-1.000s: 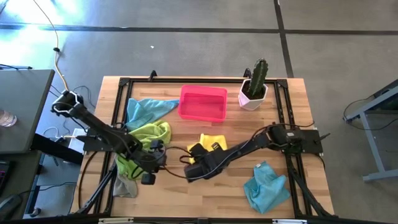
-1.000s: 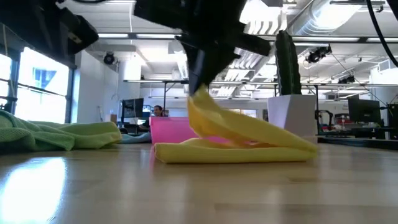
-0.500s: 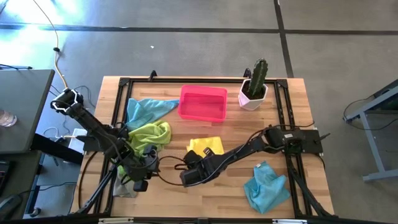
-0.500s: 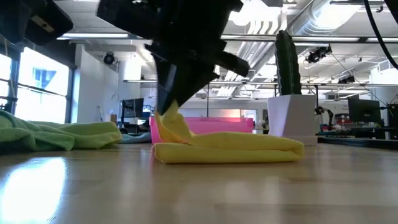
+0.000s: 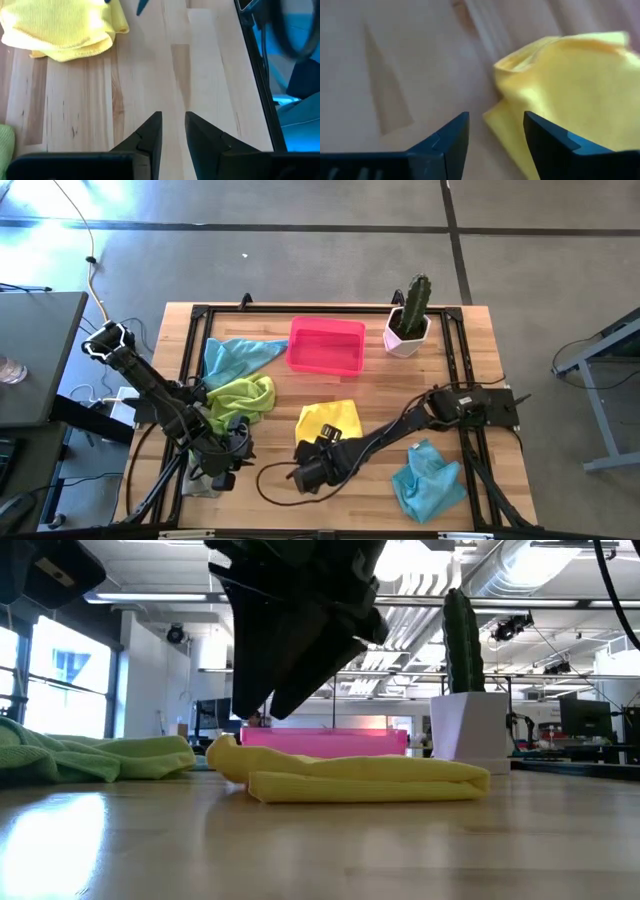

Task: Fold microfiber towels
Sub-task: Fold the yellow microfiber cloth on the table

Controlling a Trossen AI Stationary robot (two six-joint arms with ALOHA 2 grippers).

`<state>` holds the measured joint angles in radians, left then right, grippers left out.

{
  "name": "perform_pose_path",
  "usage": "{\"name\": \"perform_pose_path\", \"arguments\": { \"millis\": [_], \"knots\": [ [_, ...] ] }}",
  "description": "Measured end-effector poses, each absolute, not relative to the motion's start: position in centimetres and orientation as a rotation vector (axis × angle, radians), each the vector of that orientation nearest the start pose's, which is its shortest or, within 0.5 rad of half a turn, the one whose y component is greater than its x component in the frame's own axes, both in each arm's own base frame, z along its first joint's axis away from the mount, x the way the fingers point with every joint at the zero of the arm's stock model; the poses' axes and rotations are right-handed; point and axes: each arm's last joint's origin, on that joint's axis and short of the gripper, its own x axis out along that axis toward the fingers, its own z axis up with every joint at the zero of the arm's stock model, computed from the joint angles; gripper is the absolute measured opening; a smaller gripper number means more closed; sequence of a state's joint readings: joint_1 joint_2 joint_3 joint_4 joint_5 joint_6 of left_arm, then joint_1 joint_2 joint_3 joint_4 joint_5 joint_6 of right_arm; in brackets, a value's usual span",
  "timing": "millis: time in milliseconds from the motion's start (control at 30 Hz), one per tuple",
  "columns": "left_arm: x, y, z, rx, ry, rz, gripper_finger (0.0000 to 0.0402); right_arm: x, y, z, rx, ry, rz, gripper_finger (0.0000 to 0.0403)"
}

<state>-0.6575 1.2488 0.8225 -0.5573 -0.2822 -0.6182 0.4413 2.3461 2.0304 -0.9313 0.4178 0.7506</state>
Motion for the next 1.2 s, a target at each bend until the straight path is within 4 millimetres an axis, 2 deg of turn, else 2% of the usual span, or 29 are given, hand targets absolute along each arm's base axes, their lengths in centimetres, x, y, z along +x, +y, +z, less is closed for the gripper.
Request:
{"name": "perform_pose_path", "arguments": {
  "millis": [300,600,967,1200],
  "knots": [
    [19.1,-14.0,22.8,-0.123,0.935,-0.061,0.0076,44.2,21.0,16.4,-0.135,1.014,-0.407,0.0183],
    [18.8,-14.5,22.8,-0.138,0.937,-0.07,0.0076,44.7,20.3,15.8,-0.166,0.992,-0.455,0.0181],
    [18.8,-14.5,22.8,-0.133,0.929,-0.059,0.0076,45.3,18.9,15.7,-0.146,1.038,-0.433,0.0152],
    [18.8,-14.5,22.8,-0.133,0.929,-0.058,0.0076,45.8,17.9,14.9,-0.08,1.086,-0.418,0.013]
  ]
}}
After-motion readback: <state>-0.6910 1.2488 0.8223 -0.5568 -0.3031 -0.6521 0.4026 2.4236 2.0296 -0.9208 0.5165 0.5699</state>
